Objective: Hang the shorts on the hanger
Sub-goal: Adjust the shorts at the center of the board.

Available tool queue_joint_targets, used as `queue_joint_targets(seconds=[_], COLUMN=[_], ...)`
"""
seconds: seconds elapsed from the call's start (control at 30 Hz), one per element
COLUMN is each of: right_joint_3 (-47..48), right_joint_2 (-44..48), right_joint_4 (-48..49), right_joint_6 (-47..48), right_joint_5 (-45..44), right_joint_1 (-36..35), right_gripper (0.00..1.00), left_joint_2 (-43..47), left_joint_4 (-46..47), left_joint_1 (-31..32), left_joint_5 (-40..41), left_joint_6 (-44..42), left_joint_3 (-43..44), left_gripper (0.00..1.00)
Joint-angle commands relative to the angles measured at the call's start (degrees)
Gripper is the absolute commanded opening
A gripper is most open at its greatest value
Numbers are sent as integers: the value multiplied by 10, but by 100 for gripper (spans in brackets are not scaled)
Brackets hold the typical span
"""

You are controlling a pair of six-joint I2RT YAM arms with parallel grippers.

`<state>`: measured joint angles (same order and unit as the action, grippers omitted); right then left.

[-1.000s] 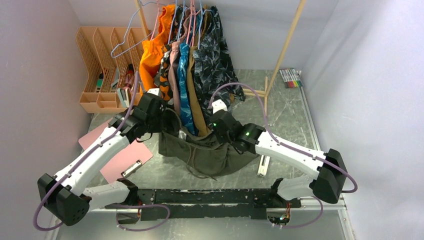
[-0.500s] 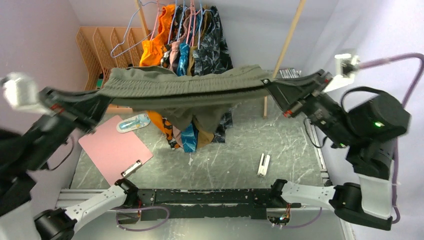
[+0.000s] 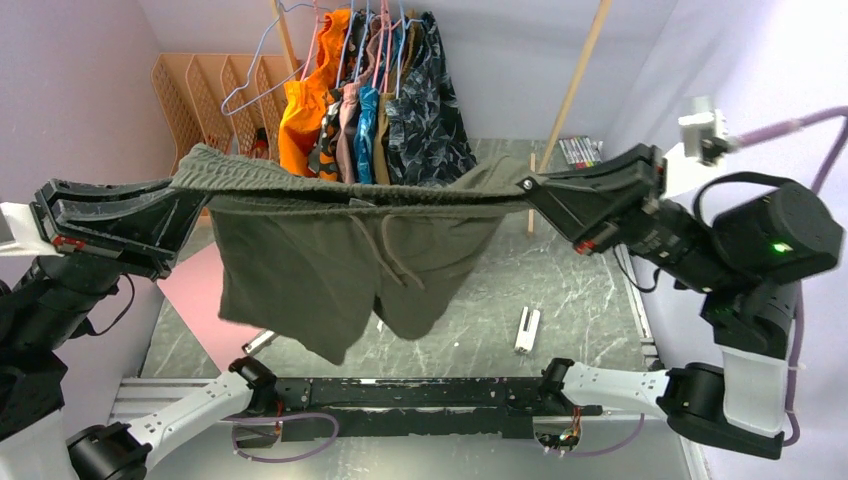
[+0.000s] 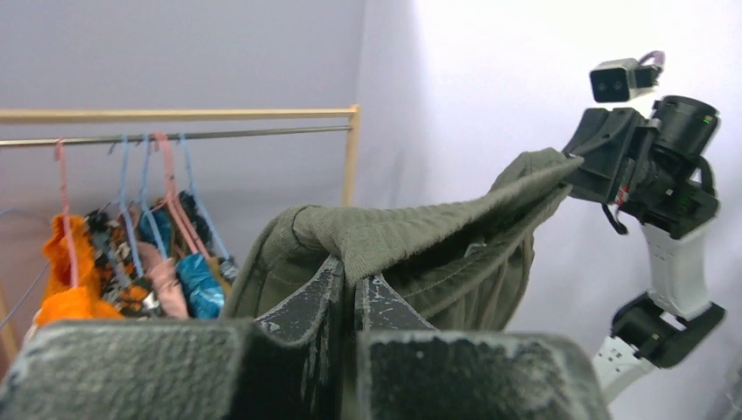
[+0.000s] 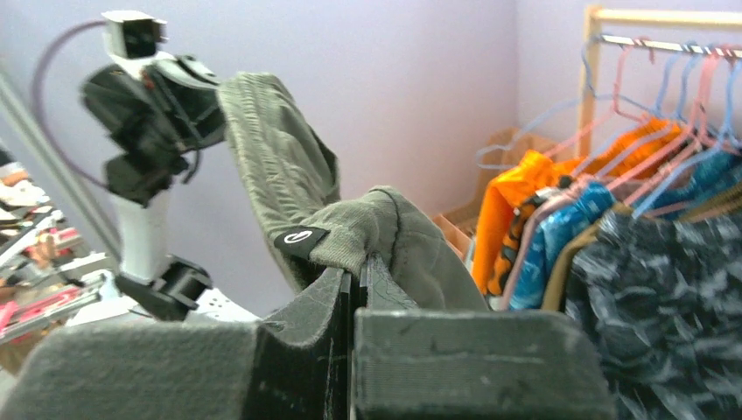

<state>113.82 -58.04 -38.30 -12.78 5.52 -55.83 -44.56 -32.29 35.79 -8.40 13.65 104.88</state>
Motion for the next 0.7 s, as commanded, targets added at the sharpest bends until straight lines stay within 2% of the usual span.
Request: queue_joint_targets(seconds=[0.0,0.1,0.17,0.3,0.47,0.57,0.67], right_joint_3=[18,-2,-39,-146,-280,-351,-386], right_joint_2=[30,40,51,63,45,38,49], right_joint_4=[55,74,81,85,54,34,22], right_joint_6=[3,6,12,15,-47,-105,-136], right_joint_5=[68,90,54,-84,-328,-407,-443], right_joint_1=[6,7,7,7,7,8,8], right_gripper=[0,0,0,0,0,0,0], left_joint_2=[9,11,16,11,-25,-55,-67], left_joint_4=[71,87,94,67,26,1,-4], left_joint_1=[-3,-3,-3,-3,-3,-3,-3], left_joint_5=[-53,-92,-90,-39,50,103,116], left_joint_6=[-13,-11,-11,-16,2,34,51], left_joint_3=[22,21,-6,-74,-192,-265,-306], left_gripper=[7,7,7,7,7,7,7])
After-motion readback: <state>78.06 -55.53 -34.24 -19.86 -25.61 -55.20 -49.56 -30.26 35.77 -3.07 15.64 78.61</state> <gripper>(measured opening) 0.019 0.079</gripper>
